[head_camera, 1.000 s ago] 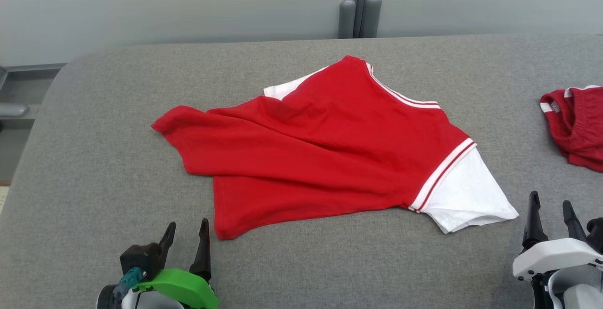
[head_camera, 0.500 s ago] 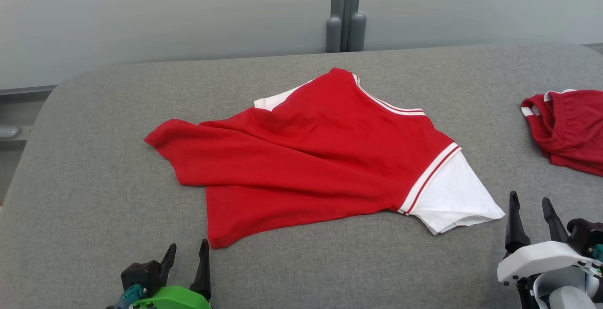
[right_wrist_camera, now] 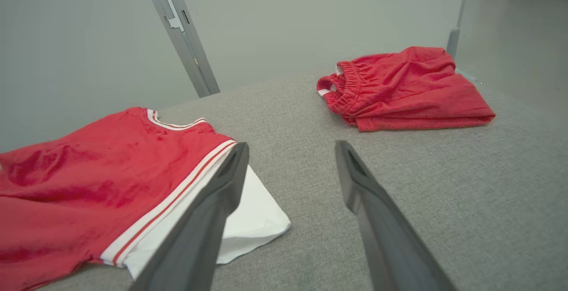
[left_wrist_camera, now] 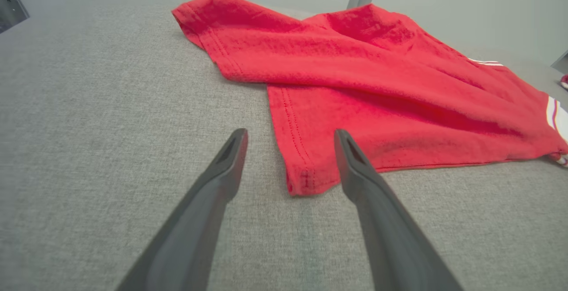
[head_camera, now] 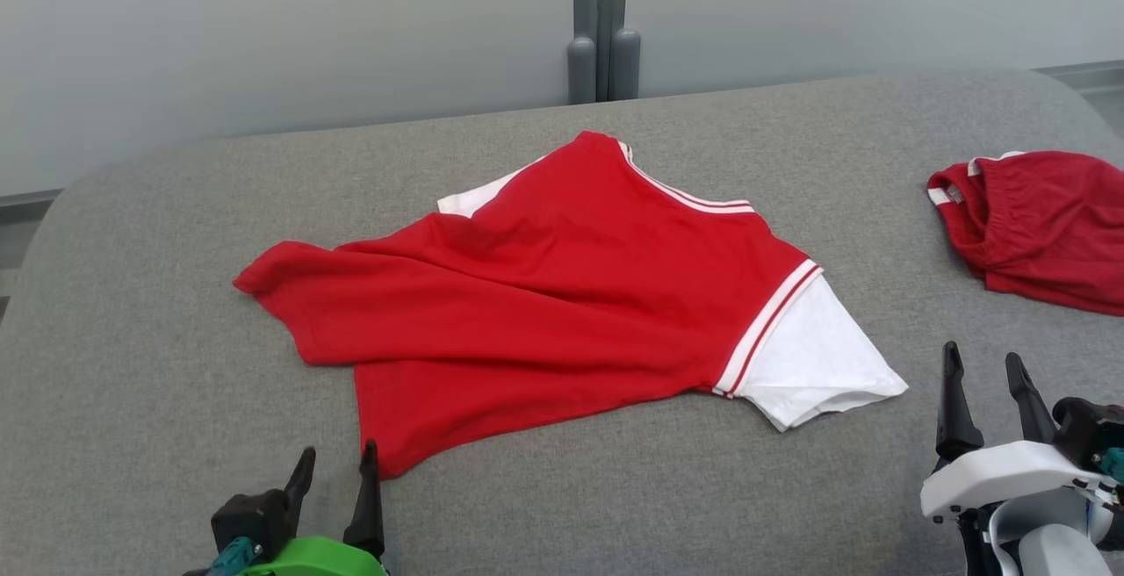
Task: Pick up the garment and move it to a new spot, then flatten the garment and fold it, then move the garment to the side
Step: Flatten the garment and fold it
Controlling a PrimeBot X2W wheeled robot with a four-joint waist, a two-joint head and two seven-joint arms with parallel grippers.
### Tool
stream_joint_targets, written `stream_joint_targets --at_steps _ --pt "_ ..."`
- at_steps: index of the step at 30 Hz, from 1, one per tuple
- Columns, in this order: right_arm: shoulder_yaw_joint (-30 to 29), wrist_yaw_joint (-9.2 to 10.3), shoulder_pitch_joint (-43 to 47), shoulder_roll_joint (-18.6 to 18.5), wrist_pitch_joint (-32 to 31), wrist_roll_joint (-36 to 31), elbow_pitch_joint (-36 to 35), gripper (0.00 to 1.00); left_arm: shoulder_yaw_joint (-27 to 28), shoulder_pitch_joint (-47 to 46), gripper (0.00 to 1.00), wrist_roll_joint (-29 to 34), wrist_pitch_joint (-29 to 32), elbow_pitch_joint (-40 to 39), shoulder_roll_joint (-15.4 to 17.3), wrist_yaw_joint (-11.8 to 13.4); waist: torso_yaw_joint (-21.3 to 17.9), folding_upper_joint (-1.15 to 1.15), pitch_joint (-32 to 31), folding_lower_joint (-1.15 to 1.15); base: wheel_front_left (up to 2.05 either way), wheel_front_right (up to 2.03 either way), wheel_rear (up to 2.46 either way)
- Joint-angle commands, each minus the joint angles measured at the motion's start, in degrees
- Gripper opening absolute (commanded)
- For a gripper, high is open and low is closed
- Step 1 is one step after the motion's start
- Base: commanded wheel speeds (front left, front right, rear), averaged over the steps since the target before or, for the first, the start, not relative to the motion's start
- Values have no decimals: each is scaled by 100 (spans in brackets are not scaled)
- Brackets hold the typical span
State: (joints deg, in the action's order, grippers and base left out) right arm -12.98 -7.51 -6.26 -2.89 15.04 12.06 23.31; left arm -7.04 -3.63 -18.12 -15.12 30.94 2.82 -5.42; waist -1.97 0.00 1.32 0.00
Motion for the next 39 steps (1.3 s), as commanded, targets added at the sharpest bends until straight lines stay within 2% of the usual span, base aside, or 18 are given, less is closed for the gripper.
stream_joint_targets --at_steps 1,13,20,39 --pt "42 5 48 -9 16 -8 -63 100 60 103 100 47 1 -110 17 45 -34 0 -70 0 0 0 0" --pt "898 5 261 -101 16 -272 -537 100 451 546 100 431 1 -1064 18 234 179 0 -241 0 0 0 0" --pt "1193 5 360 -186 16 -339 -650 100 580 647 100 624 2 -1189 18 266 298 0 -318 0 0 0 0" --pt "1200 5 568 -104 16 -438 -737 100 645 835 100 918 2 -1325 18 190 402 0 -441 0 0 0 0"
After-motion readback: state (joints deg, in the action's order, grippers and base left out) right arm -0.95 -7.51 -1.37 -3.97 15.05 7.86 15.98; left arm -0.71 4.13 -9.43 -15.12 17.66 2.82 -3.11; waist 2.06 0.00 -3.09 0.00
